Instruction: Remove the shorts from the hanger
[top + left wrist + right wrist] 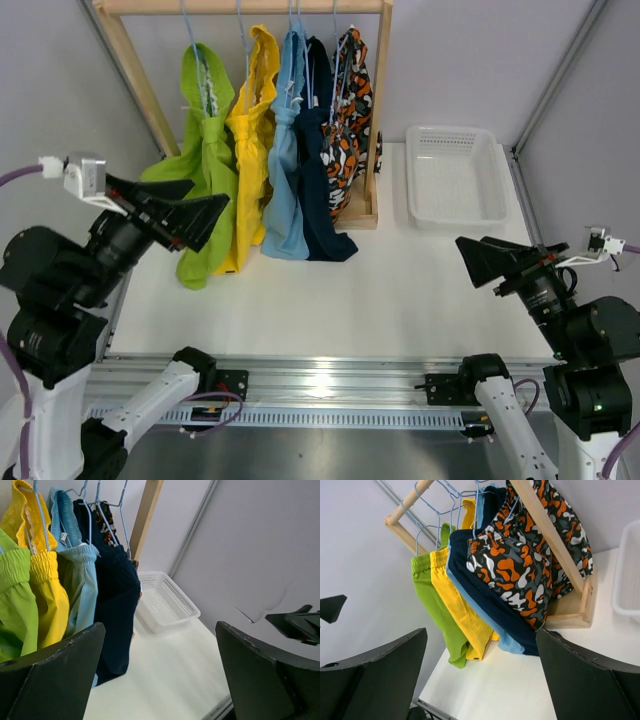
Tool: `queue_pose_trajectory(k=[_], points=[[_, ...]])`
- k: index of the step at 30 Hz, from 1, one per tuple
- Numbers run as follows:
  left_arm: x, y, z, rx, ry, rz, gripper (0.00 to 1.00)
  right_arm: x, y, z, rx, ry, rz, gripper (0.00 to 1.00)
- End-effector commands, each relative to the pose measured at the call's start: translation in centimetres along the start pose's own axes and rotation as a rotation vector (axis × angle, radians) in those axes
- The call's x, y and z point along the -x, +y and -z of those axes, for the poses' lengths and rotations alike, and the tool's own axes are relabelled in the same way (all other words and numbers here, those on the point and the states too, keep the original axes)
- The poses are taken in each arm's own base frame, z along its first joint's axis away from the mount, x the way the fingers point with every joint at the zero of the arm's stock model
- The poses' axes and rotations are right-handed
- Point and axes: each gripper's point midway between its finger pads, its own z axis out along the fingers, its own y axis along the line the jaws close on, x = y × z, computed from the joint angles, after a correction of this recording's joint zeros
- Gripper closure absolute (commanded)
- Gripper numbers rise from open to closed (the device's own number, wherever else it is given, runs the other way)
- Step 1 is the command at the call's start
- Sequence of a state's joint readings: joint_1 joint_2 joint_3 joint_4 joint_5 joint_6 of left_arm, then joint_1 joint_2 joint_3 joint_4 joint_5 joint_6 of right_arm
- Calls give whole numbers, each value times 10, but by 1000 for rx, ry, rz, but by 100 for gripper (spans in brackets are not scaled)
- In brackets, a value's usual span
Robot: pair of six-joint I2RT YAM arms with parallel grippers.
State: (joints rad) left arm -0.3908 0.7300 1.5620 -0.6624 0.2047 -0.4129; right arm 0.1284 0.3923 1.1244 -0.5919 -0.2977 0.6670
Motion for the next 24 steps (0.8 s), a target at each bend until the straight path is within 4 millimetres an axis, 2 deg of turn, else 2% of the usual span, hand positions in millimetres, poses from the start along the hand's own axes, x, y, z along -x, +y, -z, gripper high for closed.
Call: queue_pose_trajectory(k=[1, 4, 5, 6, 7, 8, 9, 10, 11, 12, 13, 14, 16, 17, 18, 19, 20, 21, 24], points=[[0, 14, -28, 42, 38, -62, 1, 6, -7, -10, -50, 21, 54, 0], [5, 9, -49, -10, 16, -72, 1, 3, -18, -15, -75, 21, 73, 1], [20, 2, -54, -29, -20, -77, 1, -1, -25, -19, -93, 27, 80, 1], [21, 3, -64, -33, -9, -79, 1, -3, -31, -21, -107, 28, 85, 0], [17, 6, -91, -41, 29, -76, 1, -5, -38, -23, -127, 29, 101, 1], [14, 8, -105, -39, 47, -79, 1, -6, -42, -27, -130, 28, 110, 0], [34, -5, -112, -71, 7, -102, 1, -15, -54, -33, -154, 52, 109, 1], [14, 10, -147, -30, 67, -98, 1, -19, -60, -37, -161, 61, 115, 0], [10, 11, -163, -26, 80, -115, 1, -20, -63, -42, -160, 63, 126, 0], [39, -4, -168, -52, 13, -130, 2, -30, -74, -49, -177, 95, 119, 1], [29, -10, -183, -63, 44, -130, 3, -34, -78, -53, -179, 107, 122, 0], [0, 4, -222, -14, 107, -133, 4, -37, -81, -57, -175, 117, 122, 1], [22, -16, -238, -30, 53, -154, 5, -51, -95, -63, -196, 159, 118, 0], [11, -6, -265, 17, 59, -147, 7, -54, -97, -65, -193, 161, 122, 0], [6, 0, -275, 48, 59, -138, 8, -57, -101, -65, -197, 169, 130, 1], [10, 1, -282, 55, 31, -132, 9, -63, -106, -64, -206, 180, 132, 1], [-1, 7, -294, 72, 38, -131, 9, -67, -111, -63, -216, 188, 139, 1], [-2, 8, -303, 69, 17, -127, 9, -71, -114, -61, -218, 196, 153, 1], [-14, 12, -319, 93, 1, -126, 8, -80, -120, -56, -233, 212, 148, 1]])
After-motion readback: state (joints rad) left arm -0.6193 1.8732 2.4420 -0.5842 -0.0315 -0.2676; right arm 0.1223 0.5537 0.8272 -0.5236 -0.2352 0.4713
